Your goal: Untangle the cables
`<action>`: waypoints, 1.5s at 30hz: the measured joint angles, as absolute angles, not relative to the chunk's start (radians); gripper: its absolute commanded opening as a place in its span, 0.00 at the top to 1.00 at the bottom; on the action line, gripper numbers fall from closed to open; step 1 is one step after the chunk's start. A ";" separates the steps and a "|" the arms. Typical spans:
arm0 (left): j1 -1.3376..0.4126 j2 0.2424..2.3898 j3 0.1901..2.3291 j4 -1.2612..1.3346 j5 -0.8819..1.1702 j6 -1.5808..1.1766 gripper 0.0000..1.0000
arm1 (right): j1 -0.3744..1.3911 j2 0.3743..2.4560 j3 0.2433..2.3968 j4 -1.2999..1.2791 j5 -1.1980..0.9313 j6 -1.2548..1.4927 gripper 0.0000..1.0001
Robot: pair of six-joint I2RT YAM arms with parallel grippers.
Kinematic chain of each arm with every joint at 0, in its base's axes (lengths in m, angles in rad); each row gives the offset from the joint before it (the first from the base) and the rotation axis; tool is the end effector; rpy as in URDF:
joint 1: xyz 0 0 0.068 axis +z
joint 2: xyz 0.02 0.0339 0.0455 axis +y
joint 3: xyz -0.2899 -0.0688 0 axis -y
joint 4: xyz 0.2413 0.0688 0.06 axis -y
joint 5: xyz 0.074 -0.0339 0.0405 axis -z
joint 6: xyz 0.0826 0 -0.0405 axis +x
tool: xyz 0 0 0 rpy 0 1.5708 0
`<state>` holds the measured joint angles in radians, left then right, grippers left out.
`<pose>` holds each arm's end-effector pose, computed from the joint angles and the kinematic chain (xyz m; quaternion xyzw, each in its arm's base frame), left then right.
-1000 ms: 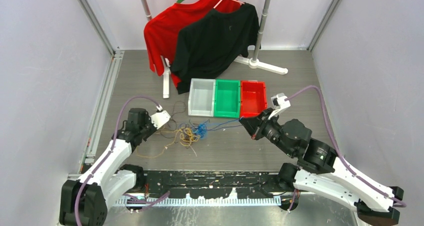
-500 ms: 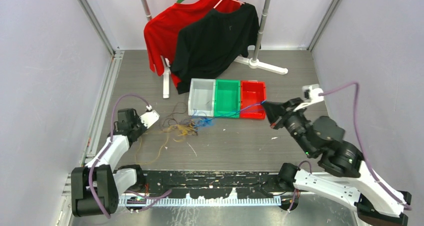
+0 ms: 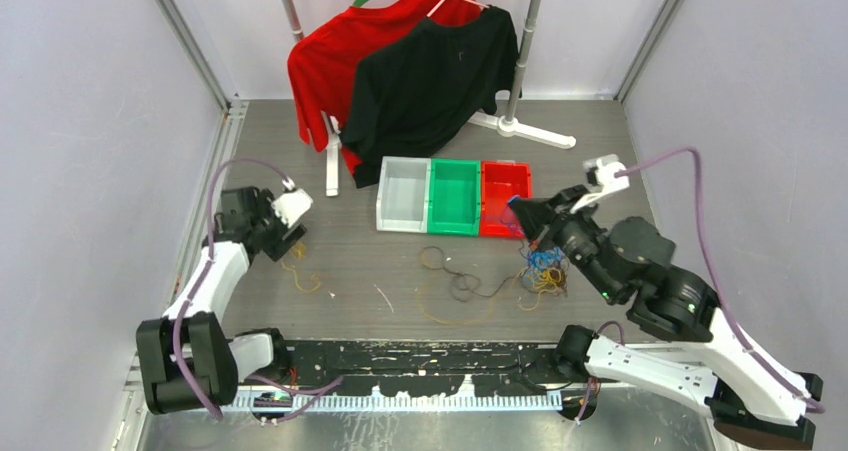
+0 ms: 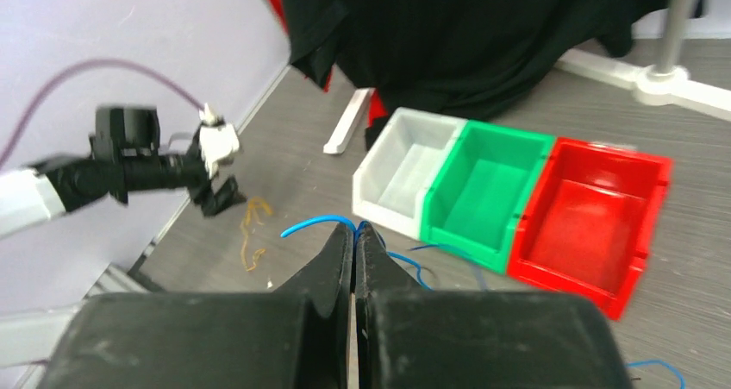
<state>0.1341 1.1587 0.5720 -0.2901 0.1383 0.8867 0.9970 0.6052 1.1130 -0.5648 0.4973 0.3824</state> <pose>0.2371 0.0205 0.1757 0.3666 0.8639 0.1090 0.3278 0.0926 0.0707 0.4398 -0.0521 0.7227 0.2855 0.6273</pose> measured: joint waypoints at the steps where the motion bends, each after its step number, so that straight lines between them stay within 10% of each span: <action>1: 0.134 1.146 0.624 -0.342 0.182 0.867 0.15 | 0.997 0.625 1.113 -0.558 0.473 0.389 0.99; 17: -0.028 0.955 1.126 -1.037 0.813 0.861 0.13 | 0.997 1.053 1.100 -0.141 0.019 0.554 0.99; 29: -0.402 0.874 1.030 -0.980 0.634 0.782 0.14 | 0.997 1.172 1.102 0.030 -0.114 0.640 0.99; 45: -0.127 1.165 0.849 -0.859 0.313 0.713 0.29 | 0.883 0.980 0.975 -0.096 -0.084 0.593 0.99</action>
<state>-0.1272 1.1652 0.8486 -0.8585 0.3126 0.7128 0.8833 0.9802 0.9749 -0.0956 -0.0837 0.5930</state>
